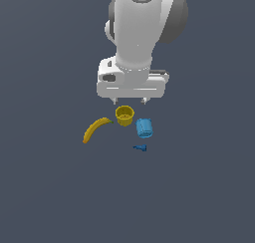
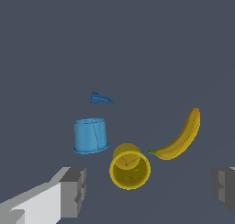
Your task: Pick up a designated object from a clutter of objects.
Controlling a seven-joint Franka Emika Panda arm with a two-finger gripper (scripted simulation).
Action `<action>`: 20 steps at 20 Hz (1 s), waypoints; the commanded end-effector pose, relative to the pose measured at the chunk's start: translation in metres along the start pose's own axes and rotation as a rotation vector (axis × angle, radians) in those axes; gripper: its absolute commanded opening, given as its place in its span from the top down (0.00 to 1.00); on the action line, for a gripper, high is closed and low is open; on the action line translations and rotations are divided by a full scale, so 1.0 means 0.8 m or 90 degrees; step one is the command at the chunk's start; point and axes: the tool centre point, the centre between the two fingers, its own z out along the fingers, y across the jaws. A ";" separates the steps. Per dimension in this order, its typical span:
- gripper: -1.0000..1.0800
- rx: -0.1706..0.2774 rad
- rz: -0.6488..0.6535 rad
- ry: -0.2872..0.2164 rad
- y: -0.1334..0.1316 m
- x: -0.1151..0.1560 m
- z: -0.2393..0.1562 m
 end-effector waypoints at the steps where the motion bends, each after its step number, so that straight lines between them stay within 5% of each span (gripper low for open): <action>1: 0.04 0.003 0.011 0.000 0.005 0.001 0.008; 20: 0.04 0.050 0.282 0.022 0.117 -0.006 0.175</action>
